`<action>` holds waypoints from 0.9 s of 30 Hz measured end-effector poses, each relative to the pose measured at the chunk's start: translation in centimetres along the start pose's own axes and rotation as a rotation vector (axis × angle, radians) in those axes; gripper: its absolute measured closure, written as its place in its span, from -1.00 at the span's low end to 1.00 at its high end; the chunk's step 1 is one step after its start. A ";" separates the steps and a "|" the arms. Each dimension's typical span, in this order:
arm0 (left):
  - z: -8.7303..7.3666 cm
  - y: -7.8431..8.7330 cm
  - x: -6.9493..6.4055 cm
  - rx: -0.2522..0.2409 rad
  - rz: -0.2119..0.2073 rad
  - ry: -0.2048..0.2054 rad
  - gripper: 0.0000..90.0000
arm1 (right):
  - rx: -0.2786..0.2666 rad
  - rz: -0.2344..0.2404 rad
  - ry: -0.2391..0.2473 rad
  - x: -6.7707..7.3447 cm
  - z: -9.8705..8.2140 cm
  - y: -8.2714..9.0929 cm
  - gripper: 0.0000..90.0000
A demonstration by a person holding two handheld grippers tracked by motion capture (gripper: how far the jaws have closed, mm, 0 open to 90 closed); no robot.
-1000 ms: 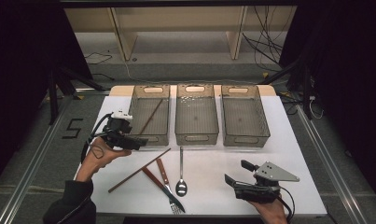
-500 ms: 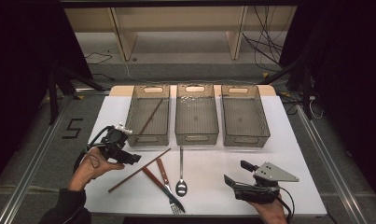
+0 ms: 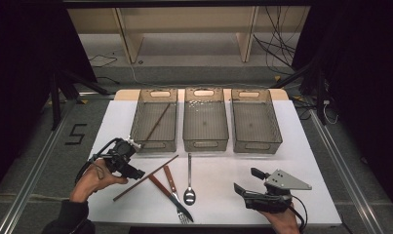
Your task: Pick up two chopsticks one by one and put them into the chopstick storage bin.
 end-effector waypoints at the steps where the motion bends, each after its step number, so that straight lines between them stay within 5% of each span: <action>1: -0.1 -0.1 0.0 0.011 -0.002 -0.001 -0.44 | 0.000 0.001 0.000 0.0 0.0 0.0 -0.53; 9: -0.9 -1.1 -0.2 0.081 -0.009 -0.014 -0.20 | 0.000 0.001 0.001 0.0 0.0 0.0 -0.53; 27: -1.8 -2.7 -0.7 0.159 -0.040 -0.044 0.33 | 0.000 0.002 -0.003 0.0 0.0 -0.1 -0.53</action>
Point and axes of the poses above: each handheld gripper's, and its own axes: y roughly backward along the jaws, z roughly out of its top, x roughly to its left, the point moved 6 cm from there along -y, roughly forward along the jaws, and after that the axes turned 8 degrees about -z, right-handed, at the moved point
